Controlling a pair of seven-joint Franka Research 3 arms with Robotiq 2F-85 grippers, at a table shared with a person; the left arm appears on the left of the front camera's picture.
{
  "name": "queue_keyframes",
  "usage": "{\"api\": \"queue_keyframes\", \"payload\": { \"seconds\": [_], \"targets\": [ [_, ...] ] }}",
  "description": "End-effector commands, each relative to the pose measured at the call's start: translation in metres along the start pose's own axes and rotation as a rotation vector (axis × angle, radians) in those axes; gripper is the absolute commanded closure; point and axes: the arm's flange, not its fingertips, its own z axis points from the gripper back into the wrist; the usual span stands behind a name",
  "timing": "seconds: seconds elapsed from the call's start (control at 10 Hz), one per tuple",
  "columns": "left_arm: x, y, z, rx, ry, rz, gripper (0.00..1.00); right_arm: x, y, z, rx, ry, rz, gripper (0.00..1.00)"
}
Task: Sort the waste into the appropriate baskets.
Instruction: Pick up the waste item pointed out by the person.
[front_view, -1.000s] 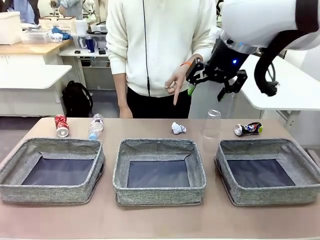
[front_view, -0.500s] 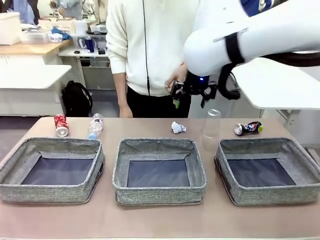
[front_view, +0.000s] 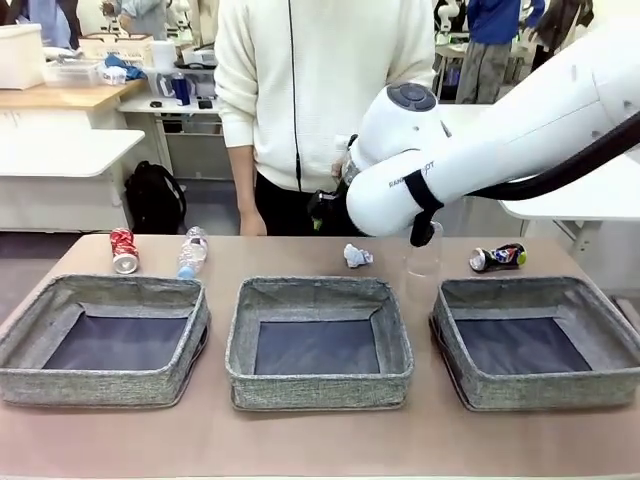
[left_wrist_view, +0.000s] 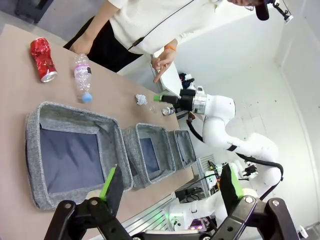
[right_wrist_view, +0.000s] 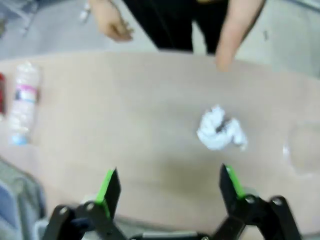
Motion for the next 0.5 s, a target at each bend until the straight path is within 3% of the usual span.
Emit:
{"api": "queue_keyframes", "payload": {
  "seconds": [0.0,0.1,0.3,0.4],
  "targets": [
    [0.001,-0.002,0.000,-0.013,-0.007,-0.022,0.00,-0.028,-0.012,0.032,-0.208,-0.039,-0.013,0.00],
    [0.001,-0.002,0.000,-0.013,-0.007,-0.022,0.00,0.000,0.000,0.000,0.000,0.000,0.000,0.00],
    [0.001,-0.002,0.000,-0.013,-0.007,-0.022,0.00,-0.019,-0.014,0.014,-0.065,-0.008,0.008,0.00],
    [0.001,-0.002,0.000,-0.013,-0.007,-0.022,0.00,-0.006,-0.023,0.003,-0.087,0.015,0.022,0.00]
  ]
}}
